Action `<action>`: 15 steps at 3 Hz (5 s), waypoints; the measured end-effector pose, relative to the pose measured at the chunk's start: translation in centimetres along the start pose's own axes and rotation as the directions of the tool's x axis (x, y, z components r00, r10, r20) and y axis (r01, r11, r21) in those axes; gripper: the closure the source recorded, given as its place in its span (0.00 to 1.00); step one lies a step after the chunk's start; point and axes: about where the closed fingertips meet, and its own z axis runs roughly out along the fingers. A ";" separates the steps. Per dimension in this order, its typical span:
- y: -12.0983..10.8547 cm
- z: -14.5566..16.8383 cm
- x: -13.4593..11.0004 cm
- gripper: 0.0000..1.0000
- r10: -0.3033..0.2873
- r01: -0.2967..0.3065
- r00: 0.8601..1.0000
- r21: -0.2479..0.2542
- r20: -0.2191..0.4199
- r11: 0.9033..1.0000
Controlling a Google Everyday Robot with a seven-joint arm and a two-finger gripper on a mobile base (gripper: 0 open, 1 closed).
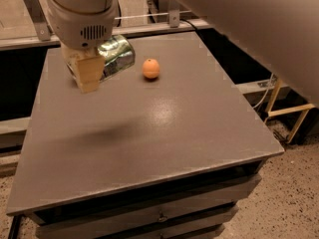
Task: Place green can upright
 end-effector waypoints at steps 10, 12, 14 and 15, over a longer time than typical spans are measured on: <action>2.9 -4.1 16.8 1.00 0.116 -0.446 0.641 0.245 0.759 0.861; 4.2 -5.8 20.3 1.00 0.113 -0.542 0.391 0.130 0.913 0.830; 7.0 -4.2 19.5 1.00 0.146 -0.583 0.146 -0.034 0.978 0.812; 8.2 -2.5 18.3 1.00 0.209 -0.562 0.081 -0.129 0.975 0.817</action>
Offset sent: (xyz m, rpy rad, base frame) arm 0.0201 -0.0474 -0.0059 0.5489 0.1991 0.0037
